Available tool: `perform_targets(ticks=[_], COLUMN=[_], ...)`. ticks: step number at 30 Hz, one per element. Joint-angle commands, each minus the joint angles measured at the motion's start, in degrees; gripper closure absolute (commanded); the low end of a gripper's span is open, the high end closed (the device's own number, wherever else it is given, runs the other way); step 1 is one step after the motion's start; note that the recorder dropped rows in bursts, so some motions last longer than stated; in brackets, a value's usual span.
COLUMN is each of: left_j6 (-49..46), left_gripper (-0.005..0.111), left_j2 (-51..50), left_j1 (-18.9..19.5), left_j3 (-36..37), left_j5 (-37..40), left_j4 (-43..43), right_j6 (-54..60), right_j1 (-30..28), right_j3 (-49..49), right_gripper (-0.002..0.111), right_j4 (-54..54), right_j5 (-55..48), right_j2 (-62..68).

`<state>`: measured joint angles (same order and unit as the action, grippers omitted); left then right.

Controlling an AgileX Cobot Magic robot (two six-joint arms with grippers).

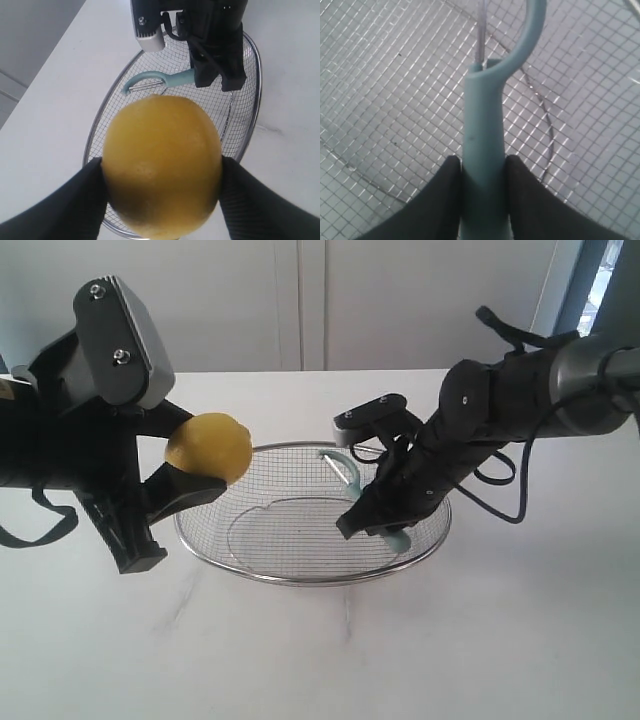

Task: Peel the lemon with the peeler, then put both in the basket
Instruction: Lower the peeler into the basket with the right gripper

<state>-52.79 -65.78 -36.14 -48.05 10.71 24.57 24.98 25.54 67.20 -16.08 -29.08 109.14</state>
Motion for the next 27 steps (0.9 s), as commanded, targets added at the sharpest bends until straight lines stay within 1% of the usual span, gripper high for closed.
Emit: perform_targets(ticks=[1, 8, 13, 16, 27], left_j6=[0.5, 0.5, 0.5, 0.5, 0.5], left_gripper=[0.107, 0.107, 0.107, 0.107, 0.107], left_j2=[0.3, 0.3, 0.3, 0.3, 0.3], left_j1=[0.1, 0.1, 0.1, 0.1, 0.1], left_j3=[0.1, 0.1, 0.1, 0.1, 0.1], left_j5=[0.0, 0.0, 0.0, 0.0, 0.0], left_j4=[1.5, 1.5, 1.5, 1.5, 1.5], right_j6=[0.3, 0.7, 0.7, 0.7, 0.7], right_j1=[1.1, 1.4, 1.4, 1.4, 1.4], right_j3=[0.2, 0.2, 0.2, 0.2, 0.2], right_gripper=[0.108, 0.107, 0.094, 0.088, 0.088], right_j4=[-0.2, 0.2, 0.3, 0.4, 0.7], right_j5=[1.1, 2.5, 3.0, 3.0, 2.7], right_j2=[1.2, 1.4, 1.4, 1.4, 2.6])
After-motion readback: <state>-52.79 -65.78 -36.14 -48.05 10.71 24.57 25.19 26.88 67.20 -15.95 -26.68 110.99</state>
